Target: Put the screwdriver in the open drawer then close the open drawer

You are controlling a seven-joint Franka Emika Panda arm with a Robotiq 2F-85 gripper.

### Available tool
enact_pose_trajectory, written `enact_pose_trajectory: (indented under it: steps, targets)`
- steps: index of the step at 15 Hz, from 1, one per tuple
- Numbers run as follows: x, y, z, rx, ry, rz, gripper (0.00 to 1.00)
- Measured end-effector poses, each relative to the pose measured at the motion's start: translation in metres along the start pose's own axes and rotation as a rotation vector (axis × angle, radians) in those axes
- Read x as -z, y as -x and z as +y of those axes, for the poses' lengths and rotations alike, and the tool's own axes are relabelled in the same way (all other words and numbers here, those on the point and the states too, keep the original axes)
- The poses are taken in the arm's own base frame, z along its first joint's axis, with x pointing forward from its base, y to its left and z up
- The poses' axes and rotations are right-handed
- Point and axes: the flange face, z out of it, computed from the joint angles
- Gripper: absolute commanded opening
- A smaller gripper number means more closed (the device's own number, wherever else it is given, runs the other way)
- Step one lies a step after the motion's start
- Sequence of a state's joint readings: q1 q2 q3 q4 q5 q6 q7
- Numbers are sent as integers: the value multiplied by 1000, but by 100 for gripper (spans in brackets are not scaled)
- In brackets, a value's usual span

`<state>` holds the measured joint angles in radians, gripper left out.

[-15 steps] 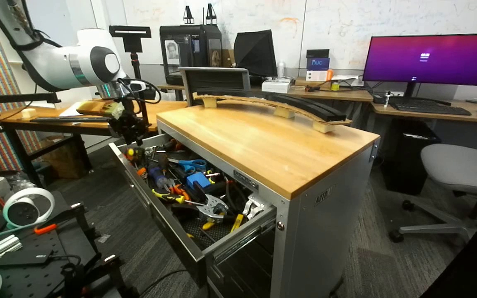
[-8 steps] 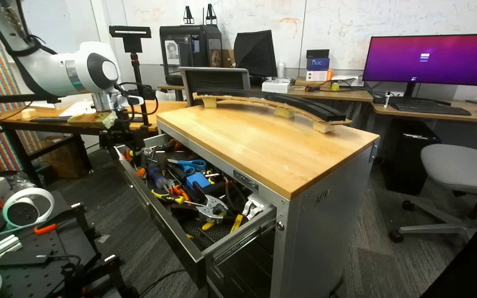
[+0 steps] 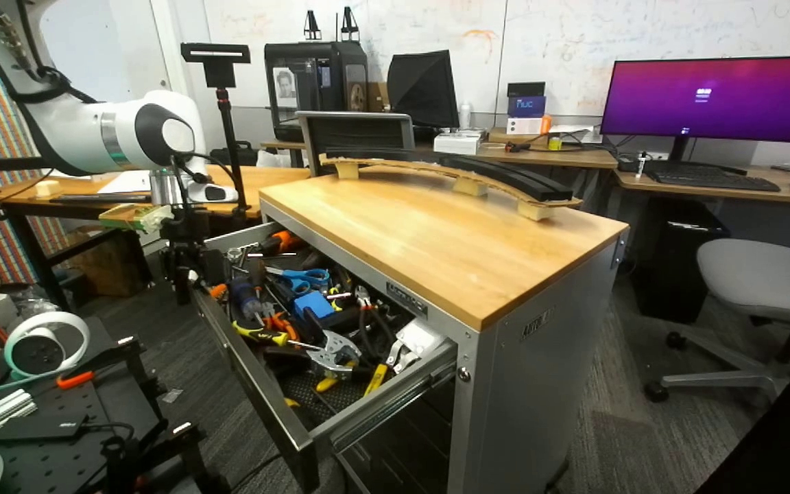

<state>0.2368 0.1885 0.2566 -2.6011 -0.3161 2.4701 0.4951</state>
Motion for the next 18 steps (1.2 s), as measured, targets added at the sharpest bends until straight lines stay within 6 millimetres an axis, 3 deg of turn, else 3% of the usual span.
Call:
enact_pose_trajectory:
  steps: [2,5,7,11,14,18]
  targets:
    - [2,1,-3,-26,3,6,6]
    - [9,1,-14,-85,2,50,1]
    - [18,1,-22,-117,6,107,7]
    - [32,2,-26,-159,62,215,7]
    - [23,3,-30,-174,126,288,6]
    - [-15,3,-31,-165,191,293,6]
